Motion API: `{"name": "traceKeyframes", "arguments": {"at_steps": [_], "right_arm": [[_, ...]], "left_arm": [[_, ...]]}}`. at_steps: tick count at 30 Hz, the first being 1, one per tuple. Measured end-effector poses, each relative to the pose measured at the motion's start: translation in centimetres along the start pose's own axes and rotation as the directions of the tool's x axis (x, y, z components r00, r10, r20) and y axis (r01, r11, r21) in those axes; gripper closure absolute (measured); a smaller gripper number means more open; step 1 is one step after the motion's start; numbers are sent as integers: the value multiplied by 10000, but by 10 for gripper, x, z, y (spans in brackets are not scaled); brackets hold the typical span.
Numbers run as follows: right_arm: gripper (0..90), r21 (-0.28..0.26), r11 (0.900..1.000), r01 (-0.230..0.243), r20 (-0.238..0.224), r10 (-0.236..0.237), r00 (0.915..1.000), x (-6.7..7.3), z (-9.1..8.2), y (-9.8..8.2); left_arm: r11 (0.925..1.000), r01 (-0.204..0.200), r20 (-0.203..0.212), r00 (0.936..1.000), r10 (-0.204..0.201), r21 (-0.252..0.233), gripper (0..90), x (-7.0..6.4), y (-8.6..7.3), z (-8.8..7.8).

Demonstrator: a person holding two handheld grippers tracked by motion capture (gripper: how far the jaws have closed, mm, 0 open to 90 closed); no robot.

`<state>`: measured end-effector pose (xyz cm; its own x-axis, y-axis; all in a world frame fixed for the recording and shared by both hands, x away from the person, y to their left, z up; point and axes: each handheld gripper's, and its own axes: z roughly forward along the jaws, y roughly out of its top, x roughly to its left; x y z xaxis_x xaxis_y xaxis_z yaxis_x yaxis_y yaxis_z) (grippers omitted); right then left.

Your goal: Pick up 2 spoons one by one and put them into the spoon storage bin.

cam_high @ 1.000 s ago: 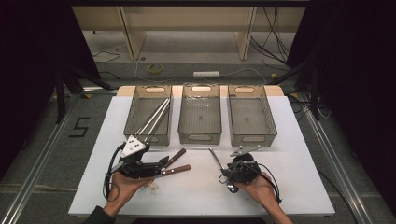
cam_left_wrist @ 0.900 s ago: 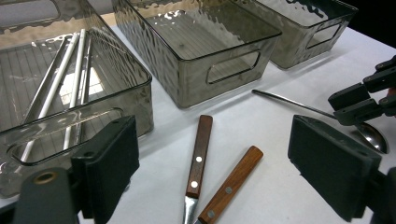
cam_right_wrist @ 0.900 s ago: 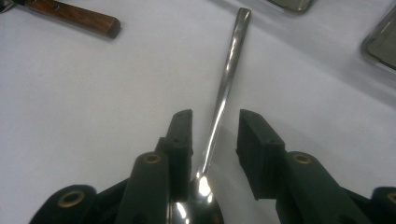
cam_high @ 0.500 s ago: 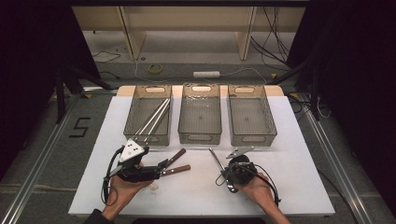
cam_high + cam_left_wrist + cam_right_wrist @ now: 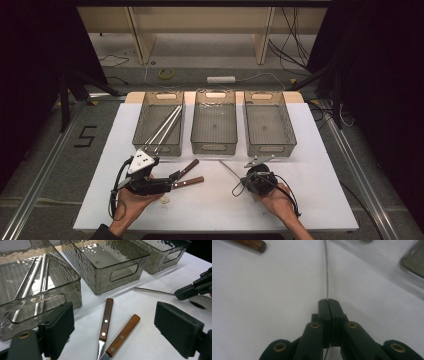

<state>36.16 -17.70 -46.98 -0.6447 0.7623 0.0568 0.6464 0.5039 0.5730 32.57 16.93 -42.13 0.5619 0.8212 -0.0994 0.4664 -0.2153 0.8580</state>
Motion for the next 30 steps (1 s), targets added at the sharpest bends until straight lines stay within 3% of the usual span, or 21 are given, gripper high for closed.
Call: {"name": "traceKeyframes", "arguments": {"at_steps": [16, 25, 30], "right_arm": [[900, -1133, 9934, 204, -332, -243, 9992, -1, -28, 20], [900, -1910, 9816, 71, -279, -127, 9995, -10, -35, 62], [900, -1992, 9800, 54, -113, -78, 9999, -16, -31, 88]], "left_arm": [[9998, 170, -247, 9996, -168, 75, 160, 4, -1, 0], [9984, 533, -574, 9970, -521, 200, 160, 10, -1, -1], [9968, 721, -741, 9948, -694, 348, 160, 13, -2, -1]]}}
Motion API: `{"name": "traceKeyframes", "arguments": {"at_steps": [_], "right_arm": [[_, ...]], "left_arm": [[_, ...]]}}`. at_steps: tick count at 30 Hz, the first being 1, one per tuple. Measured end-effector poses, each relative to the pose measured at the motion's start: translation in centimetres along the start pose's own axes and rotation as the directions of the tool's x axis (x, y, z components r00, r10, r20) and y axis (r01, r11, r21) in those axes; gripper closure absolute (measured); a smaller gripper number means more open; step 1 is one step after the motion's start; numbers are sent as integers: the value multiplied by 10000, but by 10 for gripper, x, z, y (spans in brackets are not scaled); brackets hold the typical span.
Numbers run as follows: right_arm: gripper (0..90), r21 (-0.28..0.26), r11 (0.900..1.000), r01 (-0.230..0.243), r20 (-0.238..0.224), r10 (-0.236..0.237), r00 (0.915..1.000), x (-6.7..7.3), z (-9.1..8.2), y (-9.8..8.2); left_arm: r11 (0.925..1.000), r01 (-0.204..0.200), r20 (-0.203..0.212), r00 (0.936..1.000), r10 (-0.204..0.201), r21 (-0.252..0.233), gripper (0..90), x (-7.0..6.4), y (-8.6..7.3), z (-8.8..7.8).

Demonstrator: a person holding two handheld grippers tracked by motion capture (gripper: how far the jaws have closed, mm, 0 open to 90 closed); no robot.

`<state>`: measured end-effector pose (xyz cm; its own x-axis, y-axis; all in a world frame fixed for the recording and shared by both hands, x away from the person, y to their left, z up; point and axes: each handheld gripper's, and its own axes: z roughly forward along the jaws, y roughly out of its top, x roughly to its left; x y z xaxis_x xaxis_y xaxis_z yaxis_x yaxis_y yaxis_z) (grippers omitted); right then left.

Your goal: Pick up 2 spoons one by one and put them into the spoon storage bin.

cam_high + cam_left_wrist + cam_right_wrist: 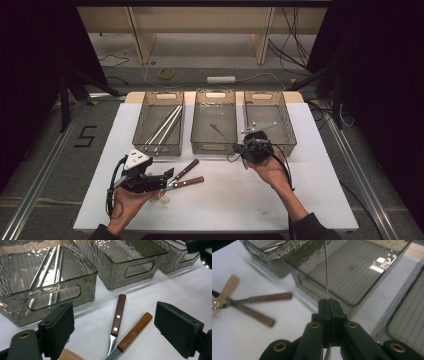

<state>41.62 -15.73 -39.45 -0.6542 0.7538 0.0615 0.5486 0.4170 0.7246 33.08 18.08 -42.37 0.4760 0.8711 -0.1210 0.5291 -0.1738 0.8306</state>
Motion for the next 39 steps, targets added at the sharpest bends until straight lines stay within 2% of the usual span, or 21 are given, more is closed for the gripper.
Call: {"name": "traceKeyframes", "arguments": {"at_steps": [4, 8, 14, 18, 22, 34, 39], "right_arm": [[900, -34, 10000, -16, 165, 17, 9999, -5, 8, 16], [900, -104, 9995, -283, 283, 286, 9992, -11, 17, 28], [900, -198, 9969, -766, 463, 774, 9959, -20, 33, 43], [900, -291, 9958, -872, 584, 887, 9943, -23, 42, 51], [900, -374, 9943, -1001, 674, 1024, 9925, -24, 49, 59], [900, -168, 9920, -1253, 1118, 1264, 9857, -27, 76, 71], [896, -176, 9903, -1377, 1163, 1388, 9835, -28, 83, 74]], "left_arm": [[10000, 72, -88, 9999, -72, 60, 160, 1, -1, -1], [9999, 146, -85, 9999, -146, 11, 160, 2, -1, -2], [9993, 186, 174, 9997, -181, -319, 158, 1, -1, -5], [9978, 180, 327, 9993, -159, -635, 158, 1, 0, -7], [9977, 150, 380, 9992, -126, -657, 158, 0, 0, -7], [9980, 42, 401, 9992, -17, -624, 158, -1, 0, -6], [9980, 6, 440, 9990, 22, -628, 158, -1, 0, -7]]}}
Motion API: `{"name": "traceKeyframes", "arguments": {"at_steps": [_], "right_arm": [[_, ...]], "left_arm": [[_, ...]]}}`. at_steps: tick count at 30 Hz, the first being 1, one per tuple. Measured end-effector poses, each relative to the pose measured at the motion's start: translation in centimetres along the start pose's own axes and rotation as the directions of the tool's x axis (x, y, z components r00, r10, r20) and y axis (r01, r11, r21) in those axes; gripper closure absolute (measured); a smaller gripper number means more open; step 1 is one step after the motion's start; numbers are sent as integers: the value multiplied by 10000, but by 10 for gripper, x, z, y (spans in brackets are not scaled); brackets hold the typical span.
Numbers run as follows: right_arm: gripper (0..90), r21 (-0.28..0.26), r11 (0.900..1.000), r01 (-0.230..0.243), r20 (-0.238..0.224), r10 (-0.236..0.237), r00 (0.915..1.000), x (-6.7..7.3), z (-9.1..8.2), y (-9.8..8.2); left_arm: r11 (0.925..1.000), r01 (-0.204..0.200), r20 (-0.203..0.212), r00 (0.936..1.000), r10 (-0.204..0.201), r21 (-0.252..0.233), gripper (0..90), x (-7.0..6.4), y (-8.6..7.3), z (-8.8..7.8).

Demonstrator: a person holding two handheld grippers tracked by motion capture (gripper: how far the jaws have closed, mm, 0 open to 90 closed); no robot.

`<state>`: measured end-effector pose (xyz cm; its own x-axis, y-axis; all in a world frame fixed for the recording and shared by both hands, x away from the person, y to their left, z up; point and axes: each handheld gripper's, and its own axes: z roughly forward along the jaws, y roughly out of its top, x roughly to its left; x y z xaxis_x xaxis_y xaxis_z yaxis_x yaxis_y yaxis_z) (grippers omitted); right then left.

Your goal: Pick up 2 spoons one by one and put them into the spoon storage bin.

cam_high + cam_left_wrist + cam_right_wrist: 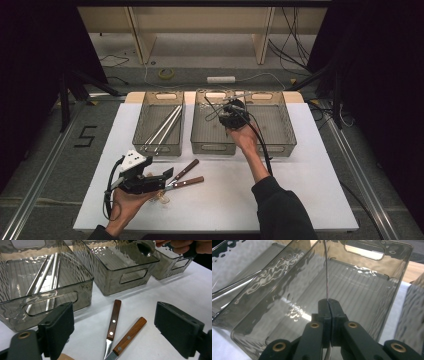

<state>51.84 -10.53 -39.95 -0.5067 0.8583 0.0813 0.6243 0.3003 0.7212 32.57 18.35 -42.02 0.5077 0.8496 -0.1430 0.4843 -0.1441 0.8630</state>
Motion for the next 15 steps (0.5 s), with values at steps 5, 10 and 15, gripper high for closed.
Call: {"name": "traceKeyframes", "arguments": {"at_steps": [5, 10, 15], "right_arm": [[844, 79, 9999, -68, 82, 67, 9999, 1, 7, -1], [711, -54, 9998, -209, -292, 208, 9994, 0, 8, -1], [626, -215, 9996, -204, -559, 192, 9983, 0, -3, -2]], "left_arm": [[10000, -49, 33, 10000, 49, 64, 158, -1, 0, 1], [9999, -59, 30, 10000, 59, 100, 158, 0, 0, 0], [9998, 31, -97, 9999, -30, 177, 158, 1, 0, 0]]}}
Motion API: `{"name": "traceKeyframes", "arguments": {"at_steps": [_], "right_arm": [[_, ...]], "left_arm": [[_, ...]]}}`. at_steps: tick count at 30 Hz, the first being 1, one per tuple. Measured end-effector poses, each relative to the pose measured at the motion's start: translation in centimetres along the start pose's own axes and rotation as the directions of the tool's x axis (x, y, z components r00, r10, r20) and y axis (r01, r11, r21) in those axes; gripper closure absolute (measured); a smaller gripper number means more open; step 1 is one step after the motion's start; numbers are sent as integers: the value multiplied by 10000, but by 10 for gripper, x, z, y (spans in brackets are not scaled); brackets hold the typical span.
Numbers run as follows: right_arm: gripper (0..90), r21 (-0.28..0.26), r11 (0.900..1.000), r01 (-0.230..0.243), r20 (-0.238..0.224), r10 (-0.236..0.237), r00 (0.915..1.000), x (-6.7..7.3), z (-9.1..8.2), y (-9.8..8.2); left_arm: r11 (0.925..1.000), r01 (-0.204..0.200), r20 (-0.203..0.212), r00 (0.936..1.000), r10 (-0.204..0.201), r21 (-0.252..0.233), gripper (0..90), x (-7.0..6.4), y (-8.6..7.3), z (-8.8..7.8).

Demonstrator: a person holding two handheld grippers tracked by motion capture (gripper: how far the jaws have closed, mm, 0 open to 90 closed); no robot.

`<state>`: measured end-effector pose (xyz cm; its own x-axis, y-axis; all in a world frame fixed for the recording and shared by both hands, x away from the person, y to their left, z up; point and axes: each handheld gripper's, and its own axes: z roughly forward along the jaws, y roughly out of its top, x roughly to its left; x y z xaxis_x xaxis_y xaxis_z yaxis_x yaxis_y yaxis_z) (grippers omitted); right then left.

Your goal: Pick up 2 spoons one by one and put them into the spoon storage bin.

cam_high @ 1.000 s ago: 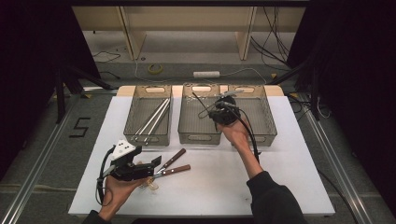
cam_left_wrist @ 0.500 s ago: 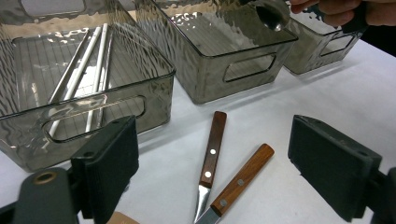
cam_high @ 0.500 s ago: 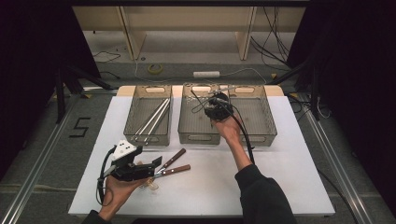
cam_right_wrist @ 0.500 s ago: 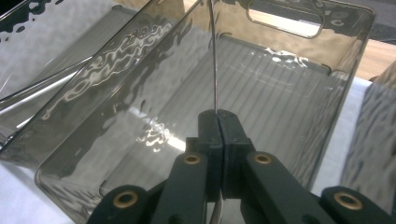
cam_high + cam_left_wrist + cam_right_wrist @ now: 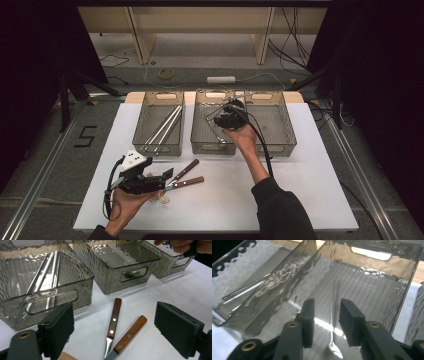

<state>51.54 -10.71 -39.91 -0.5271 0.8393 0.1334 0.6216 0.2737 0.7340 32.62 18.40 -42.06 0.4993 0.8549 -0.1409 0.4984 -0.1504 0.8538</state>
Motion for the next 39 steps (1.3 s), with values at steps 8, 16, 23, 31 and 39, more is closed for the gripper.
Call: {"name": "traceKeyframes", "arguments": {"at_steps": [8, 16, 23, 31, 39], "right_arm": [[506, -358, 9987, 363, -628, -385, 9973, 4, -27, -14], [444, -726, 9918, 1055, -762, -1109, 9909, 13, -61, -37], [410, -1015, 9845, 1427, -1135, -1540, 9815, 20, -87, -64], [376, -1412, 9816, 1284, -1489, -1493, 9775, 20, -103, -98], [366, -1540, 9793, 1317, -1409, -1536, 9780, 15, -114, -123]], "left_arm": [[9990, 109, -334, 9994, -95, 427, 159, 1, 0, 3], [9927, 424, -927, 9952, -320, 1126, 162, 8, -2, 5], [9760, 705, -1299, 9906, -441, 2062, 172, 14, -6, 12], [9569, 1062, -1363, 9881, -711, 2703, 186, 18, -10, 16], [9373, 1315, -1352, 9865, -918, 3228, 229, 21, -14, 20]]}}
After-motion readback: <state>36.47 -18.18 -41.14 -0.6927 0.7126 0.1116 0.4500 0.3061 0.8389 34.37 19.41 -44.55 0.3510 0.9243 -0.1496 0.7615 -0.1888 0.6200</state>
